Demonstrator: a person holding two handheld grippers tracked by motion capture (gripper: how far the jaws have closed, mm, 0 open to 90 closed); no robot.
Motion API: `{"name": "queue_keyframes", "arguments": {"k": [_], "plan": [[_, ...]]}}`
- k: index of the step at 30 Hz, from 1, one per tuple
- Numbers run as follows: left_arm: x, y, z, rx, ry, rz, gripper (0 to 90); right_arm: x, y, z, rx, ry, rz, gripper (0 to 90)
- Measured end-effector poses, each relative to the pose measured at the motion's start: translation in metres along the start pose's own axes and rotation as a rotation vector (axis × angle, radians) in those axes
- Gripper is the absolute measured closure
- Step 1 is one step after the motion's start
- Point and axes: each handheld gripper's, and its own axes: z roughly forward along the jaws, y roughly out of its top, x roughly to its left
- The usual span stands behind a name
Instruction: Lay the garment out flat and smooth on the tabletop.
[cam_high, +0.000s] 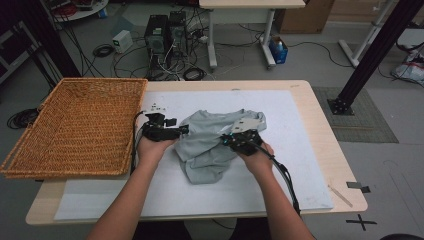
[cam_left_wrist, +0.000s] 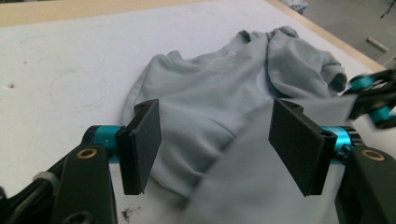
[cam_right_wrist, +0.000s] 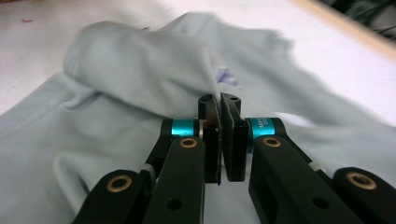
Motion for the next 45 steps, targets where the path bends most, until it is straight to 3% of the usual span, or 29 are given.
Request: {"name": "queue_keyframes", "arguments": {"k": [4, 10, 12, 15, 22, 25, 29, 31, 34, 40, 45], "plan": [[-0.002, -0.001, 0.006, 0.001, -0.018, -0.012, 34.3, -0.023, -0.019, -0.04, -0.015, -0.089, 0.03, 89.3], [-0.012, -0.005, 0.02, 0.042, -0.051, 0.022, 34.3, -0.054, -0.079, -0.096, -0.003, -0.207, 0.17, 90.0], [-0.015, -0.006, 0.025, 0.058, -0.052, 0.033, 34.3, -0.059, -0.094, -0.108, -0.01, -0.218, 0.222, 90.0], [-0.015, -0.008, 0.03, 0.065, -0.058, 0.023, 34.3, -0.053, -0.094, -0.109, -0.037, -0.198, 0.229, 72.4], [-0.015, -0.006, 0.02, 0.026, -0.057, 0.027, 33.5, -0.022, -0.045, -0.067, -0.12, -0.084, 0.158, 44.2], [-0.014, -0.008, 0.016, 0.033, -0.052, 0.024, 32.3, -0.01, -0.031, -0.042, -0.113, -0.019, 0.124, 45.4], [-0.015, -0.01, 0.014, 0.042, -0.054, 0.02, 32.0, 0.002, -0.028, -0.014, -0.049, 0.034, 0.055, 79.6], [-0.015, -0.012, 0.013, 0.046, -0.056, 0.02, 32.0, 0.0, -0.031, -0.014, -0.036, 0.041, 0.072, 82.9], [-0.015, -0.013, 0.019, 0.065, -0.053, 0.027, 31.9, -0.008, -0.039, -0.034, -0.051, 0.007, 0.068, 83.4], [-0.023, -0.016, 0.039, 0.083, -0.07, 0.02, 32.0, -0.037, -0.074, -0.101, -0.057, -0.108, 0.097, 83.3], [-0.037, -0.02, 0.058, 0.123, -0.083, 0.048, 31.9, -0.052, -0.113, -0.132, 0.005, -0.192, 0.155, 83.2]]}}
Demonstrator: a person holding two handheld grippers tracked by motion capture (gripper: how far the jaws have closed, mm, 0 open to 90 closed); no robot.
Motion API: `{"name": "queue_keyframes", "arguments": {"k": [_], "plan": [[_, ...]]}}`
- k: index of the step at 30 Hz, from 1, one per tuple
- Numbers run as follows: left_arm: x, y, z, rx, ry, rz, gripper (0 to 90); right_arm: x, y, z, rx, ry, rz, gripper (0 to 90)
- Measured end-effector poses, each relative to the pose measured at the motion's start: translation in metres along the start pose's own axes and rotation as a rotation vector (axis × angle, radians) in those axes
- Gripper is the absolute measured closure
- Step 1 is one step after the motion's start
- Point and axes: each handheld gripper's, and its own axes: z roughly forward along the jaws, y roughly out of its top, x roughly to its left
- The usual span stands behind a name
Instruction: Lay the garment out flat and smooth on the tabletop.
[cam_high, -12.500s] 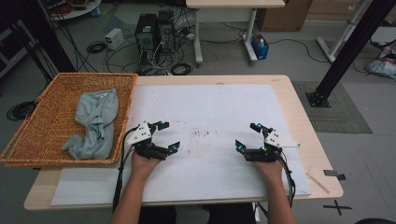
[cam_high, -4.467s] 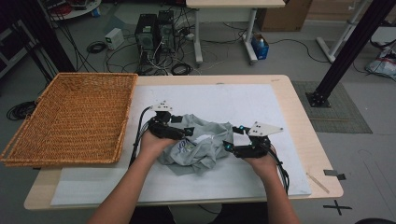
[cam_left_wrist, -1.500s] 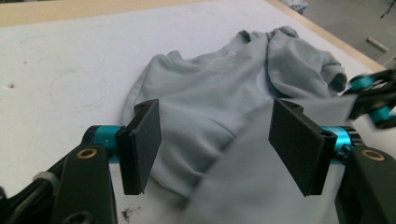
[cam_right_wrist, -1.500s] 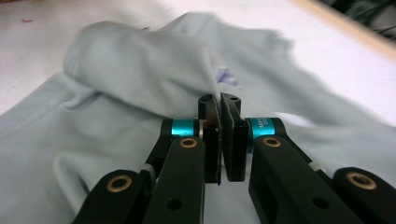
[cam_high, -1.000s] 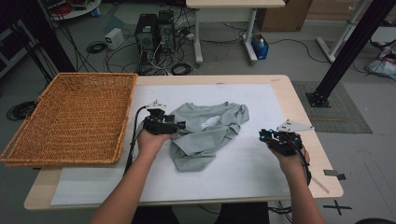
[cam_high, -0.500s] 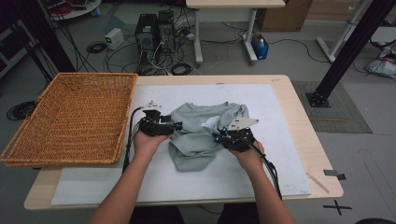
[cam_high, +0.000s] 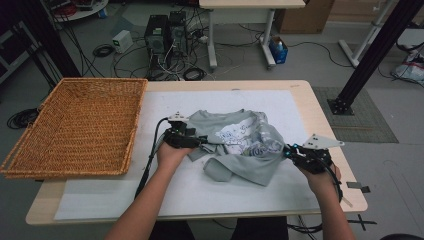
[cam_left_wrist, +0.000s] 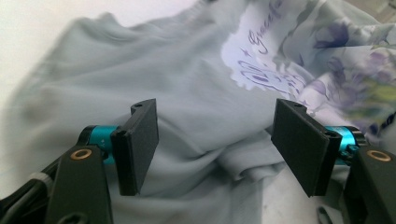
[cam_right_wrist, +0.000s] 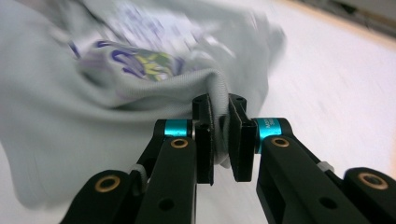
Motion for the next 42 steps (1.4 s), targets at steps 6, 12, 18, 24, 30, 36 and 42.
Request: {"name": "queue_keyframes", "arguments": {"k": [6, 12, 18, 24, 30, 36, 42], "plan": [[-0.009, -0.003, 0.017, 0.063, 0.027, 0.046, 32.0, -0.006, -0.02, 0.003, 0.009, -0.032, 0.067, 68.9], [-0.024, 0.0, 0.037, 0.131, 0.195, 0.226, 48.3, 0.0, 0.01, 0.008, -0.078, -0.008, 0.085, 54.9], [-0.012, 0.015, 0.032, 0.121, 0.269, 0.28, 81.8, 0.014, 0.033, 0.021, -0.098, 0.019, 0.041, 52.1], [0.03, 0.032, 0.013, 0.083, 0.343, 0.223, 81.6, 0.016, 0.037, 0.032, -0.051, 0.031, 0.008, 52.1], [0.036, 0.03, 0.007, 0.038, 0.27, 0.145, 60.2, 0.018, 0.032, 0.038, -0.047, 0.033, 0.012, 51.4], [0.013, 0.019, -0.012, -0.019, 0.198, 0.131, 40.4, 0.019, 0.03, 0.027, -0.07, 0.032, 0.024, 50.5], [-0.005, -0.004, -0.023, -0.014, 0.127, 0.096, 39.9, 0.034, 0.025, 0.015, -0.081, 0.054, 0.017, 50.5]]}}
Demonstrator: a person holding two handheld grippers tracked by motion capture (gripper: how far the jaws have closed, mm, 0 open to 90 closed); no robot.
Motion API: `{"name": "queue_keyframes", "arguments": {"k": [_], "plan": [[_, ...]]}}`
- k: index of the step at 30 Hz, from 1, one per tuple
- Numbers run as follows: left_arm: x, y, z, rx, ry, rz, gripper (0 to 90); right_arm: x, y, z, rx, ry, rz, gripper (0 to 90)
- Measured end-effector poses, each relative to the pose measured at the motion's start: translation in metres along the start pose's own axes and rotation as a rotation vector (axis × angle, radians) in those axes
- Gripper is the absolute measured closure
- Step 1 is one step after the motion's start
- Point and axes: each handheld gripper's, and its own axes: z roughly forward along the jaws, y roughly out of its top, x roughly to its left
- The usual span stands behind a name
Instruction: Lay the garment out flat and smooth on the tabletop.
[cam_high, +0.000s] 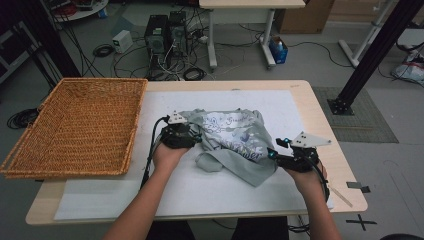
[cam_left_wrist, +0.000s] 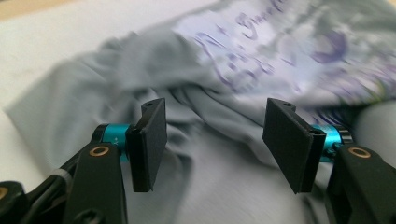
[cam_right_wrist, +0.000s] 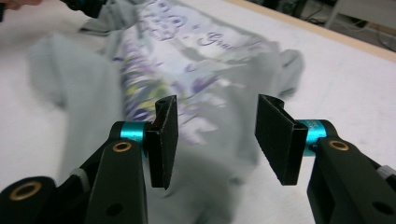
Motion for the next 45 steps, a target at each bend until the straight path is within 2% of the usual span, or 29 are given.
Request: {"name": "queue_keyframes", "arguments": {"k": [1, 3, 6, 9, 10, 11, 12, 13, 16, 17, 19, 23, 25, 27, 28, 29, 31, 32, 33, 34, 36, 38, 40, 42, 45], "plan": [[-0.003, -0.003, -0.001, 0.006, -0.007, 0.0, 39.9, 0.005, -0.002, 0.0, 0.006, 0.012, -0.01, 50.6], [-0.009, -0.008, 0.001, 0.025, -0.025, 0.011, 39.9, 0.017, -0.007, 0.003, 0.028, 0.064, -0.018, 53.2], [-0.016, -0.015, 0.007, 0.083, -0.046, 0.032, 41.1, 0.034, -0.015, 0.017, 0.107, 0.143, -0.058, 58.3], [-0.02, -0.019, 0.01, 0.089, -0.044, 0.034, 43.4, 0.046, -0.025, 0.038, 0.219, 0.209, -0.078, 67.1], [-0.021, -0.019, 0.01, 0.086, -0.048, 0.028, 43.5, 0.05, -0.028, 0.041, 0.213, 0.199, -0.101, 75.1], [-0.021, -0.019, 0.01, 0.085, -0.05, 0.025, 43.5, 0.049, -0.028, 0.04, 0.216, 0.194, -0.104, 83.0], [-0.021, -0.019, 0.01, 0.083, -0.053, 0.022, 43.5, 0.046, -0.026, 0.038, 0.226, 0.195, -0.103, 87.4], [-0.021, -0.018, 0.009, 0.08, -0.06, 0.017, 43.5, 0.043, -0.024, 0.035, 0.229, 0.174, -0.106, 88.1], [-0.02, -0.017, 0.007, 0.065, -0.067, 0.0, 43.4, 0.026, -0.023, 0.019, 0.187, 0.118, -0.067, 88.3], [-0.021, -0.017, 0.008, 0.055, -0.077, -0.009, 43.5, 0.019, -0.024, 0.013, 0.182, 0.106, -0.046, 88.3], [-0.022, -0.016, 0.01, 0.049, -0.089, -0.021, 43.5, 0.01, -0.03, 0.003, 0.194, 0.08, -0.043, 88.2], [-0.032, -0.012, 0.019, 0.071, -0.121, -0.024, 43.4, 0.004, -0.046, -0.008, 0.236, 0.057, -0.041, 88.1], [-0.038, -0.011, 0.026, 0.095, -0.129, -0.023, 43.4, 0.004, -0.05, -0.01, 0.234, 0.054, -0.034, 87.2], [-0.044, -0.011, 0.034, 0.125, -0.13, -0.013, 43.5, 0.005, -0.048, -0.01, 0.224, 0.053, -0.038, 79.1], [-0.047, -0.012, 0.038, 0.146, -0.119, 0.002, 43.5, 0.005, -0.046, -0.011, 0.214, 0.056, -0.034, 73.5], [-0.051, -0.011, 0.038, 0.149, -0.082, 0.034, 44.0, 0.005, -0.043, -0.011, 0.19, 0.055, -0.027, 68.8], [-0.056, -0.01, 0.038, 0.161, -0.029, 0.12, 55.7, 0.004, -0.036, -0.015, 0.155, 0.045, -0.013, 63.0], [-0.054, -0.01, 0.036, 0.156, -0.042, 0.12, 63.5, 0.003, -0.033, -0.016, 0.134, 0.031, -0.015, 58.3], [-0.053, -0.011, 0.035, 0.152, -0.06, 0.104, 78.0, 0.001, -0.031, -0.018, 0.12, 0.022, 0.001, 58.2], [-0.051, -0.01, 0.033, 0.153, -0.051, 0.107, 82.0, 0.0, -0.029, -0.02, 0.111, 0.018, 0.005, 57.8], [-0.048, -0.01, 0.026, 0.141, -0.024, 0.127, 84.2, -0.005, -0.029, -0.024, 0.102, -0.004, 0.017, 56.0], [-0.039, -0.009, 0.014, 0.107, 0.003, 0.112, 84.4, -0.011, -0.031, -0.025, 0.108, -0.018, 0.032, 56.0], [-0.024, -0.008, 0.0, 0.102, 0.052, 0.105, 84.5, -0.015, -0.033, -0.026, 0.112, -0.029, 0.049, 56.0], [-0.009, -0.011, -0.014, 0.093, 0.088, 0.067, 84.5, -0.017, -0.036, -0.025, 0.114, -0.04, 0.063, 56.0], [0.009, -0.02, -0.029, 0.103, 0.144, 0.038, 84.4, -0.015, -0.037, -0.019, 0.111, -0.033, 0.072, 56.0]]}}
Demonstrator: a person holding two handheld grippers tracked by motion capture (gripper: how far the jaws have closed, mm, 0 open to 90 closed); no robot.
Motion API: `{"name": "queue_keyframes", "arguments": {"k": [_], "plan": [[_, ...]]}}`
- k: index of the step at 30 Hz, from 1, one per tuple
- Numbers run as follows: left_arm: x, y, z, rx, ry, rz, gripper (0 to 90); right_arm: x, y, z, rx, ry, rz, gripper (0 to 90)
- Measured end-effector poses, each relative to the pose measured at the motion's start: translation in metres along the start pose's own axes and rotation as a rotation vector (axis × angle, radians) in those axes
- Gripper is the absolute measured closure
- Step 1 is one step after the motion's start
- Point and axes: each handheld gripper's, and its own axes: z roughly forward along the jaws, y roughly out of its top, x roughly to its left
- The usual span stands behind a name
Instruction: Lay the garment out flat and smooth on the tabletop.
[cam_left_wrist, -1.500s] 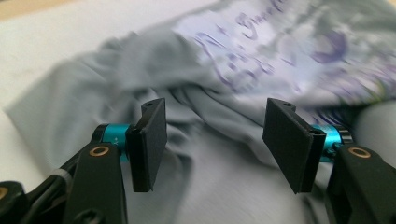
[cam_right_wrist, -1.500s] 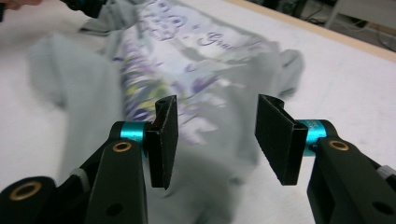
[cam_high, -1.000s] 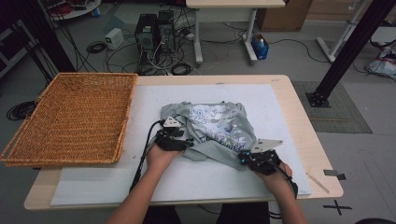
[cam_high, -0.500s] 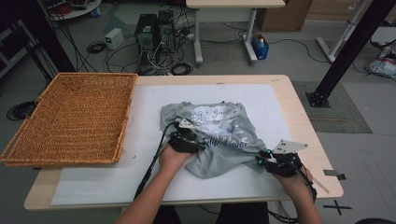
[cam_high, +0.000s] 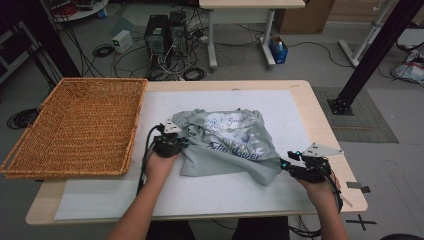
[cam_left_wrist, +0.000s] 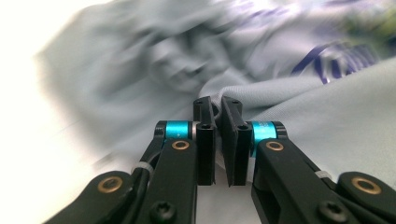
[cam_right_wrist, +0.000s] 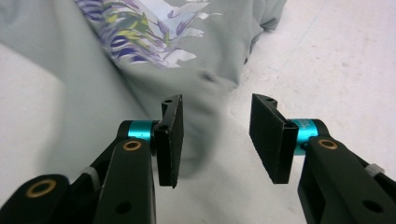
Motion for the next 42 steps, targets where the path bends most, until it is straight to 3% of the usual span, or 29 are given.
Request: {"name": "queue_keyframes", "arguments": {"k": [3, 5, 7, 11, 15, 20, 24, 27, 29, 32, 35, 38, 42], "plan": [[0.007, -0.011, -0.002, -0.001, -0.024, -0.034, 83.1, 0.005, 0.001, 0.009, 0.013, 0.013, -0.015, 56.0], [0.005, -0.015, -0.003, -0.014, -0.026, -0.042, 73.6, 0.01, 0.003, 0.015, 0.017, 0.03, -0.023, 56.0], [0.003, -0.017, -0.006, -0.027, -0.062, -0.065, 62.2, 0.014, 0.005, 0.019, 0.022, 0.039, -0.037, 56.1], [-0.005, -0.021, -0.011, -0.044, -0.111, -0.067, 54.3, 0.023, 0.006, 0.03, 0.056, 0.052, -0.062, 58.4], [-0.012, -0.024, -0.008, -0.027, -0.128, -0.058, 49.8, 0.032, 0.012, 0.045, 0.08, 0.093, -0.117, 79.4], [-0.012, -0.025, -0.009, -0.026, -0.123, -0.056, 48.8, 0.042, 0.056, 0.058, -0.018, 0.137, -0.141, 83.1], [-0.012, -0.026, -0.012, -0.034, -0.124, -0.062, 48.1, 0.048, 0.083, 0.097, 0.035, 0.116, -0.177, 83.0], [-0.011, -0.028, -0.013, -0.028, -0.124, -0.065, 47.6, 0.051, 0.082, 0.126, 0.106, 0.096, -0.171, 82.0], [-0.01, -0.03, -0.012, -0.025, -0.123, -0.076, 46.9, 0.05, 0.076, 0.136, 0.138, 0.101, -0.164, 77.1], [-0.008, -0.032, -0.011, -0.015, -0.121, -0.079, 46.1, 0.05, 0.077, 0.125, 0.114, 0.082, -0.162, 62.0], [-0.008, -0.031, -0.01, -0.029, -0.124, -0.092, 45.6, 0.044, 0.073, 0.093, 0.04, 0.046, -0.154, 61.1], [-0.01, -0.031, -0.01, -0.035, -0.129, -0.103, 45.2, 0.028, 0.059, 0.063, -0.017, 0.023, -0.075, 59.7], [-0.013, -0.031, -0.011, -0.039, -0.133, -0.103, 45.1, 0.014, 0.035, 0.044, -0.001, -0.021, -0.015, 59.8]]}}
